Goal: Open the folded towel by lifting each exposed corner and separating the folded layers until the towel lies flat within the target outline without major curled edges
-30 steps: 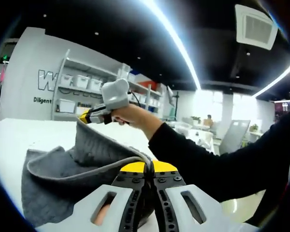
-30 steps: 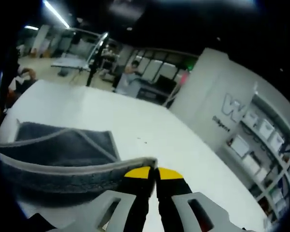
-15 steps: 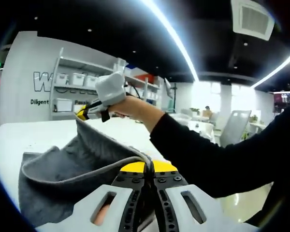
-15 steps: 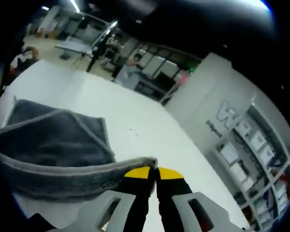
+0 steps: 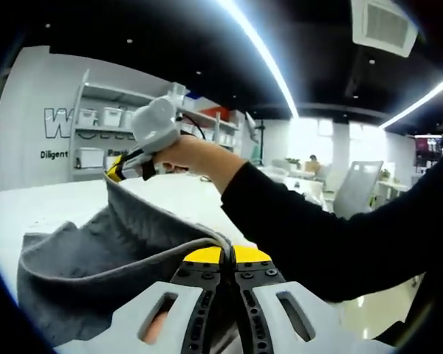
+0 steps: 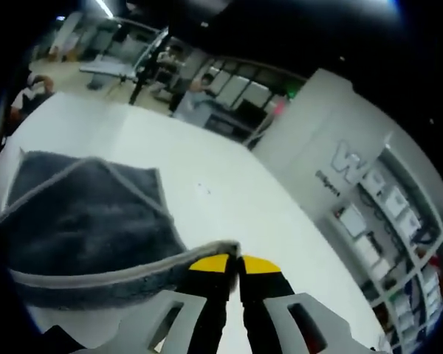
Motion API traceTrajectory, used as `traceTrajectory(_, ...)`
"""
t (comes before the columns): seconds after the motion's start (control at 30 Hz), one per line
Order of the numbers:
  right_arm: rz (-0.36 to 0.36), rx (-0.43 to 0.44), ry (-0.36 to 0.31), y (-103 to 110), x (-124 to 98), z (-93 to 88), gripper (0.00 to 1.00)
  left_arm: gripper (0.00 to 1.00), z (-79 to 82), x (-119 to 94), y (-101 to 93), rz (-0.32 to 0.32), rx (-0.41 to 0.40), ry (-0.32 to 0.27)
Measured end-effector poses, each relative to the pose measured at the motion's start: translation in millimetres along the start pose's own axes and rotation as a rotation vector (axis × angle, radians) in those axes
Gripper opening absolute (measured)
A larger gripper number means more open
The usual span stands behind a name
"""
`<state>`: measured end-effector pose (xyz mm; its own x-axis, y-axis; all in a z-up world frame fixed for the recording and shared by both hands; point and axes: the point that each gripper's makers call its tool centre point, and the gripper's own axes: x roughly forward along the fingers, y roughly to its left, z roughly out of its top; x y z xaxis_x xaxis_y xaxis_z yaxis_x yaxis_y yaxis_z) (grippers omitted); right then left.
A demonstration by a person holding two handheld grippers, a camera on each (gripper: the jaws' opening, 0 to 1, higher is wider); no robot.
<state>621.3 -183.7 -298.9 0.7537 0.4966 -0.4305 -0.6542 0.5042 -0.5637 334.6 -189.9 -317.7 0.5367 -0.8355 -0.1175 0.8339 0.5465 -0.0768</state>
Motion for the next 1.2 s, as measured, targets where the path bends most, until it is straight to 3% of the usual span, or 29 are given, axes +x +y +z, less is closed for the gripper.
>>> traceTrajectory(0.1, -0.016, -0.022, 0.059, -2.2, 3.1, -12.7, 0.0, 0.01, -0.4, 1.1, 2.7, 0.013, 0.014, -0.002)
traceTrajectory(0.4, -0.012, -0.008, 0.066, -3.6, 3.1, -16.5, 0.0, 0.02, -3.5, 11.1, 5.5, 0.002, 0.004, 0.006)
traceTrajectory(0.77, 0.03, 0.038, 0.167, -5.2, 11.1, -56.3, 0.02, 0.02, -8.6, 24.0, 9.1, -0.003, -0.025, 0.011)
traceTrajectory(1.07, 0.042, 0.033, 0.198, -6.9, 9.4, -63.4, 0.03, 0.02, -16.0, 29.9, 0.2, -0.02, -0.029, 0.035)
traceTrajectory(1.2, 0.057, 0.034, 0.266, -3.2, 8.2, -80.7, 0.04, 0.02, -18.3, 33.8, 1.4, -0.024, -0.037, 0.041)
